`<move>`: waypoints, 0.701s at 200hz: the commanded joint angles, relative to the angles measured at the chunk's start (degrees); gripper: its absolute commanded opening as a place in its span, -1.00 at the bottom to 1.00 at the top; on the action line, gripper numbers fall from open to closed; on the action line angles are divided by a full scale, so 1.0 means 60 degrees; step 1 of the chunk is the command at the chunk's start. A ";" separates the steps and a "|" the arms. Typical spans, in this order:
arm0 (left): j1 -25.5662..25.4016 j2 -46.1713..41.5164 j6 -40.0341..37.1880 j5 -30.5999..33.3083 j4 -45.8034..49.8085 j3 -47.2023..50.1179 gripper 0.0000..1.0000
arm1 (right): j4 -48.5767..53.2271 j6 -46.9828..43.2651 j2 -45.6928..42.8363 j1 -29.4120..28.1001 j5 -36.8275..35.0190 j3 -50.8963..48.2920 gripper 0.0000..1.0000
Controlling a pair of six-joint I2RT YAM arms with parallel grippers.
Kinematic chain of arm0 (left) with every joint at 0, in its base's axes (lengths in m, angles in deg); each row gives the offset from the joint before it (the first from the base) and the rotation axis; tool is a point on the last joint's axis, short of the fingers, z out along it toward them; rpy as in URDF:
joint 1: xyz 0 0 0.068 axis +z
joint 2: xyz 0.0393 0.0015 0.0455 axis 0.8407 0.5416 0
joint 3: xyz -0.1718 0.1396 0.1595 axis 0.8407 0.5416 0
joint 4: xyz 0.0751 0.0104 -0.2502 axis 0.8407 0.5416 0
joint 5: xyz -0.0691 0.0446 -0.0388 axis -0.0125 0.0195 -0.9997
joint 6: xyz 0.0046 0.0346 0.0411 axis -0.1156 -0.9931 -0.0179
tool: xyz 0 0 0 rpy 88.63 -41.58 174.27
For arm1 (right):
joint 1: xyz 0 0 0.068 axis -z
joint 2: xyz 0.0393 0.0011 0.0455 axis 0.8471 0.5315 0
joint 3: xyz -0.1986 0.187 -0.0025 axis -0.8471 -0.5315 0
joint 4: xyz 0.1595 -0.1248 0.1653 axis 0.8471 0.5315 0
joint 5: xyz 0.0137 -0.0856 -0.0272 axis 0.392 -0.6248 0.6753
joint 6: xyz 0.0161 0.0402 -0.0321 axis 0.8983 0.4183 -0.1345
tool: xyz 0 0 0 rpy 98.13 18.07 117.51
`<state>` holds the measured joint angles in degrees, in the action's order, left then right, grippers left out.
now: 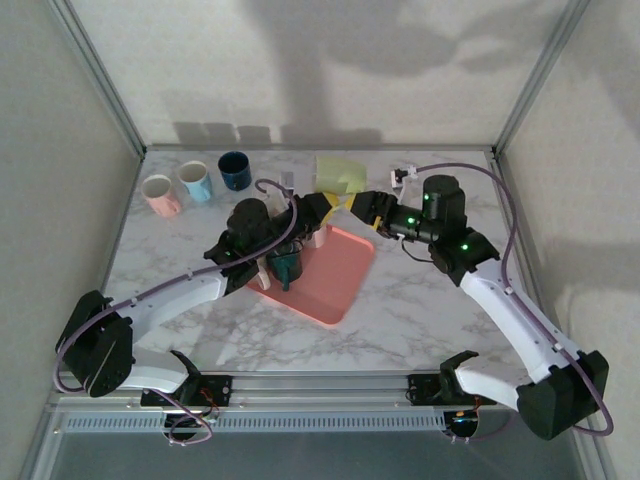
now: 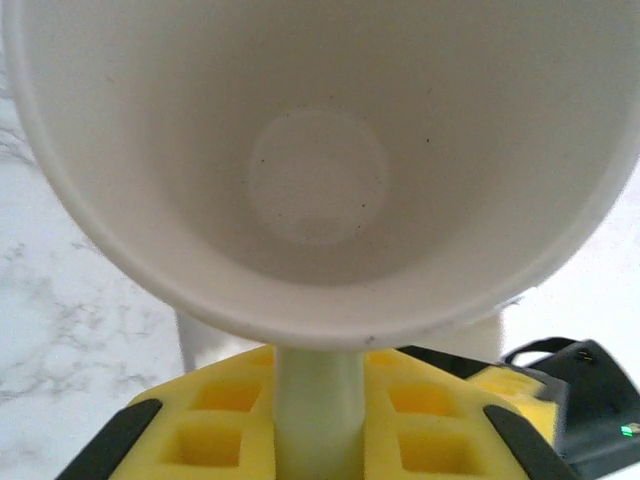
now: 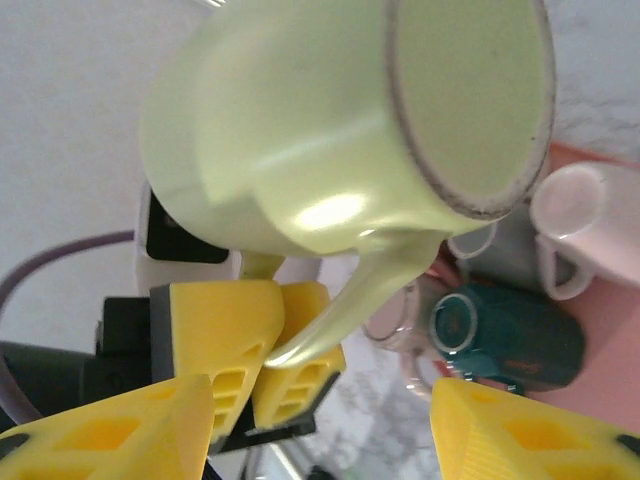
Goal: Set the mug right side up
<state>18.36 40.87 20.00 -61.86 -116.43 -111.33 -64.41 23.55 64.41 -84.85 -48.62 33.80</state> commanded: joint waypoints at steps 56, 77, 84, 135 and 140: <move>0.0288 -0.0584 -0.2686 0.0581 0.2526 -0.1684 -1.00 | 0.3278 -0.3565 -0.0776 0.0098 -0.1711 0.0949 0.19; 0.0308 -0.0599 -0.3429 0.1002 0.3579 -0.2105 -1.00 | 0.3447 -0.4054 -0.0874 0.0095 -0.1905 0.0956 0.20; 0.0335 -0.0599 -0.3656 0.1184 0.3941 -0.2255 -1.00 | 0.3467 -0.4198 -0.0887 0.0086 -0.1909 0.0942 0.20; 0.0359 -0.0382 -0.4955 0.4304 0.8006 -0.3877 -1.00 | 0.3752 -0.4784 -0.0781 0.0096 -0.2069 0.0941 0.21; 0.0366 -0.0369 -0.5011 0.4630 0.8378 -0.4028 -1.00 | 0.3780 -0.4820 -0.0762 0.0085 -0.2069 0.0956 0.21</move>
<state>19.93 40.28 -4.13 -47.15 -76.08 -128.66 -43.40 -2.04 60.04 -84.64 -59.83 37.67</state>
